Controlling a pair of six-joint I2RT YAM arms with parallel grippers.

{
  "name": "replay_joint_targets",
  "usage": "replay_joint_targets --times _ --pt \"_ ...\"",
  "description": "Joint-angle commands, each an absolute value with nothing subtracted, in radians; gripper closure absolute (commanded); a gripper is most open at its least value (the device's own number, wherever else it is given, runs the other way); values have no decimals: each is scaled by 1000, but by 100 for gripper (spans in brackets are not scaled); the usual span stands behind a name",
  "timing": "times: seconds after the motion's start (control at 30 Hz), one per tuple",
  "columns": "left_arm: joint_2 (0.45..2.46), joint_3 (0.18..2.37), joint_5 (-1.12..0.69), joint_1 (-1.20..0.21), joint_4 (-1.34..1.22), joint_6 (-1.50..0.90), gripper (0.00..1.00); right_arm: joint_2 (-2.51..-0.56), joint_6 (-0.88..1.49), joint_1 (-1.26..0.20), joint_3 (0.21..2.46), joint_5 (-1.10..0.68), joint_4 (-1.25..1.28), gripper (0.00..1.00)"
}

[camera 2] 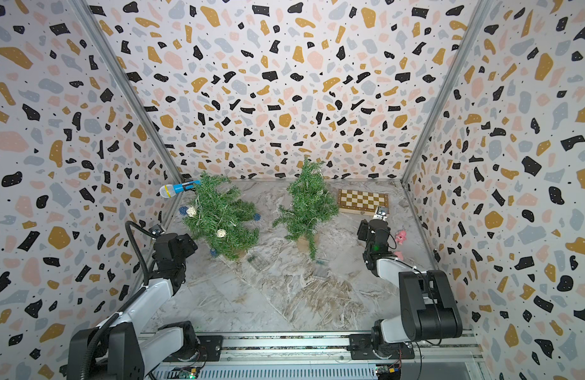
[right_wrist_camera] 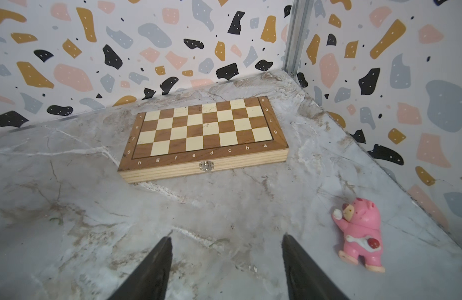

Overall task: Wrap string light around the christmas tree
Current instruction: Reset both arms

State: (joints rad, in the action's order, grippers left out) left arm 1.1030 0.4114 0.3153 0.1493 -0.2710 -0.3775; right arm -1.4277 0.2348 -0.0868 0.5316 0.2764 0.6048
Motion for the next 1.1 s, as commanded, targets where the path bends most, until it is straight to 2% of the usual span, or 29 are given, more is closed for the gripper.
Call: replay_joint_targets --times 0.0,0.17,0.3,0.4,0.47,0.53,0.63,0.73,0.8,0.83,0.87,0.9,0.93,1.0,1.07 --pt "1115 389 264 146 -434 -338 16 -1380 186 -90 510 337 657 33" --pt "1163 410 208 146 -456 -296 17 -1382 159 -100 490 382 622 34" --pt "1175 393 198 143 -477 -270 17 -1423 167 -109 402 399 774 34" --pt "1234 324 201 134 -619 -263 17 -1428 115 -126 378 441 855 34" --pt "1269 299 202 114 -709 -239 17 -1445 93 -124 312 422 1014 33" --pt "1264 328 224 83 -644 -214 16 -1446 72 -132 321 382 990 33" --pt "1278 308 250 38 -702 -172 15 -1469 30 -157 322 374 1022 33" --pt "1339 233 250 0 -884 -136 13 -1469 32 -155 322 374 1022 32" --pt "1445 211 252 -9 -1079 -99 11 -1463 35 -148 309 355 1037 27" --pt "1438 225 254 -14 -1051 -99 11 -1459 36 -129 294 304 1055 19" --pt "1405 243 252 -15 -956 -110 10 -1453 33 -110 274 242 1081 2" --pt "1366 270 254 -17 -845 -118 0 -1471 27 -96 204 188 1212 0" --pt "1383 266 257 -18 -873 -112 1 -1523 21 -88 166 196 1395 1" --pt "1418 254 260 -18 -956 -104 1 -1468 42 -99 222 212 1170 1" --pt "1386 283 267 -19 -850 -114 1 -1494 16 -116 200 241 1266 1"
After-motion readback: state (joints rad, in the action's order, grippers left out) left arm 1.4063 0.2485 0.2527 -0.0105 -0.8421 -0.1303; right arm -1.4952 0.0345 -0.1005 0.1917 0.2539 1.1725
